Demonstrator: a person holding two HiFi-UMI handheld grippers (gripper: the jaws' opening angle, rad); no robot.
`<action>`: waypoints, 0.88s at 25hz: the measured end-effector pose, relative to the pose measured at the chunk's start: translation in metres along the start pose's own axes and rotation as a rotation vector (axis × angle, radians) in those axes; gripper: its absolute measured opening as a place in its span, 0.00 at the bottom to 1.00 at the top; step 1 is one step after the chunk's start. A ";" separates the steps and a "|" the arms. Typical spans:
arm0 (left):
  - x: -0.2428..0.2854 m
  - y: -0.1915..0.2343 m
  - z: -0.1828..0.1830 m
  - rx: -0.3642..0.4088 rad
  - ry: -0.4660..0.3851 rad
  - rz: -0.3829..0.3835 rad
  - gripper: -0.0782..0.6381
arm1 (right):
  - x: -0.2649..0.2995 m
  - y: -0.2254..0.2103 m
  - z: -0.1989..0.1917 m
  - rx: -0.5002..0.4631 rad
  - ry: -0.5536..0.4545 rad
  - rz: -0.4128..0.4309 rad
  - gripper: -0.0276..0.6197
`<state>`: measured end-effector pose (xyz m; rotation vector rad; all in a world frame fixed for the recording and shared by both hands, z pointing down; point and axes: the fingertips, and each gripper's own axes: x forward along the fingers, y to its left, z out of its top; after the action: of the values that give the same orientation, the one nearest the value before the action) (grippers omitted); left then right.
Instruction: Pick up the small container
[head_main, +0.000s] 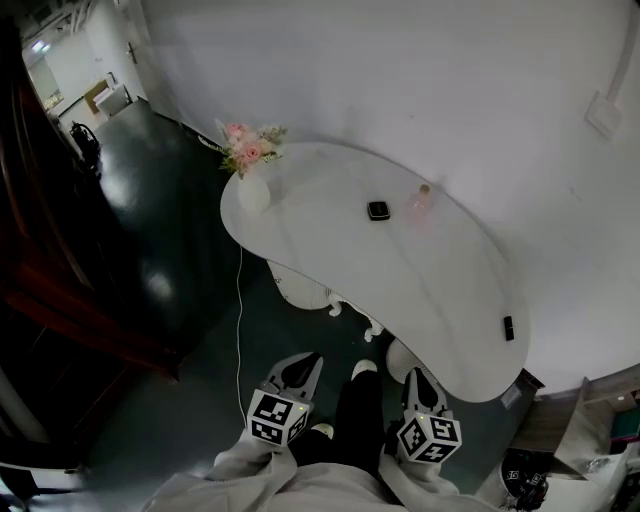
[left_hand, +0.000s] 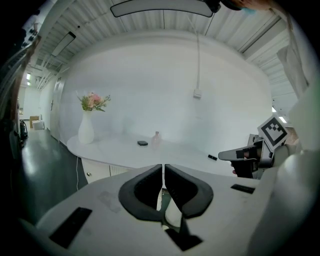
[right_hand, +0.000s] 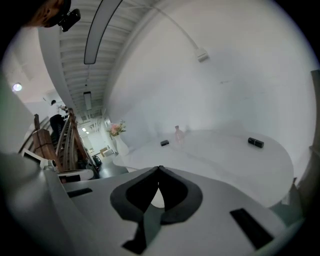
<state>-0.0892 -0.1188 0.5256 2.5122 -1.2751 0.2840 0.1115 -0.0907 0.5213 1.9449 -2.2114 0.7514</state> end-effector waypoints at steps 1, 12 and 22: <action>0.007 0.002 0.005 0.003 -0.001 -0.001 0.15 | 0.006 -0.001 0.005 -0.007 -0.001 0.005 0.12; 0.080 0.014 0.030 -0.009 0.011 -0.018 0.15 | 0.070 -0.025 0.042 -0.015 0.020 0.013 0.12; 0.136 0.017 0.060 0.015 -0.023 -0.030 0.16 | 0.115 -0.054 0.073 -0.011 0.031 0.025 0.12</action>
<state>-0.0216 -0.2518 0.5156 2.5513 -1.2471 0.2597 0.1597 -0.2290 0.5186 1.8912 -2.2217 0.7652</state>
